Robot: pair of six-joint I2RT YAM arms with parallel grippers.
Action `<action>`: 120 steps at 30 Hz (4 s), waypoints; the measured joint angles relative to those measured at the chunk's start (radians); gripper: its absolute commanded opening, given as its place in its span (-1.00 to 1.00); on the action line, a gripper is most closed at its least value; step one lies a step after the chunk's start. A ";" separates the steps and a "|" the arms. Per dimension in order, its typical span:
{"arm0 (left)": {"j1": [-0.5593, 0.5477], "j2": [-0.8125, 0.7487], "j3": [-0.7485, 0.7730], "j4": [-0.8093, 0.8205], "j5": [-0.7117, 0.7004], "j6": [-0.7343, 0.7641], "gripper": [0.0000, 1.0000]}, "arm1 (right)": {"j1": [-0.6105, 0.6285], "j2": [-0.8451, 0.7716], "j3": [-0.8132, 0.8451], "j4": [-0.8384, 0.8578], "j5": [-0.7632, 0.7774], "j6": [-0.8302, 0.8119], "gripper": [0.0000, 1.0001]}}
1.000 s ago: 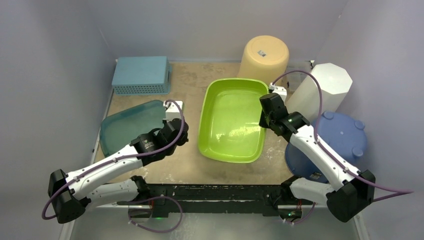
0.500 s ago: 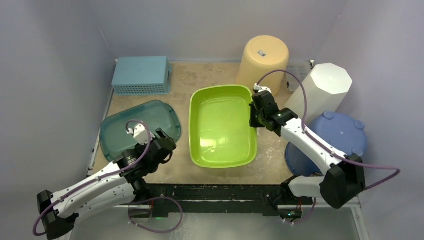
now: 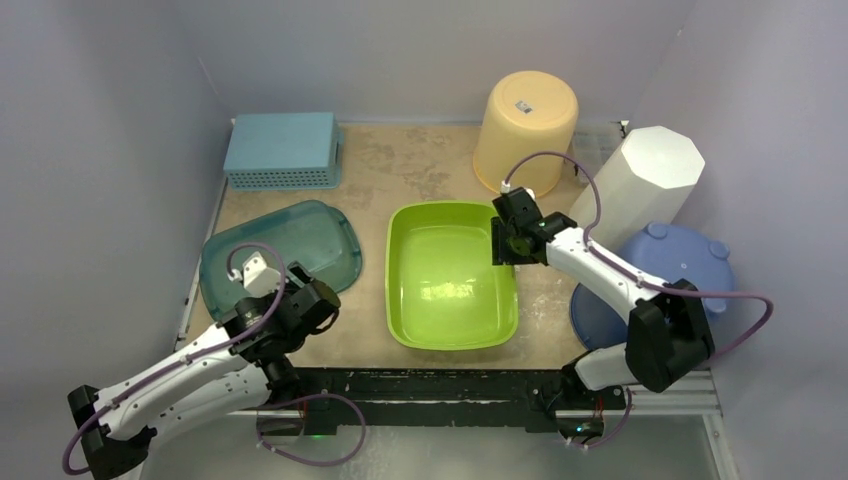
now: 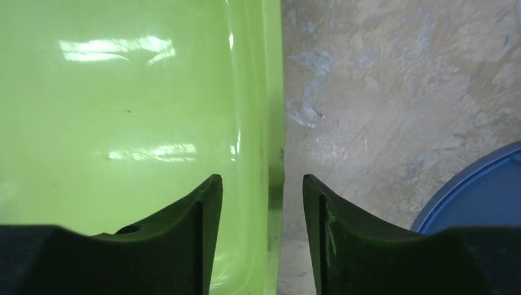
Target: Turn the large container upside down
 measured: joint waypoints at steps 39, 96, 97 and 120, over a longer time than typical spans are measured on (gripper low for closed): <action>0.937 0.331 0.369 0.381 0.304 0.952 0.97 | 0.243 0.518 0.638 0.282 -0.476 0.076 0.69; 1.495 0.942 0.402 0.990 1.099 1.089 0.68 | 0.332 0.922 0.985 0.282 -0.755 0.020 0.77; 1.487 0.942 0.410 0.986 1.095 1.089 0.68 | 0.332 0.922 0.988 0.270 -0.753 0.014 0.79; 1.148 0.465 0.377 0.779 0.946 1.087 0.72 | 0.019 0.077 0.330 0.127 -0.114 0.032 0.82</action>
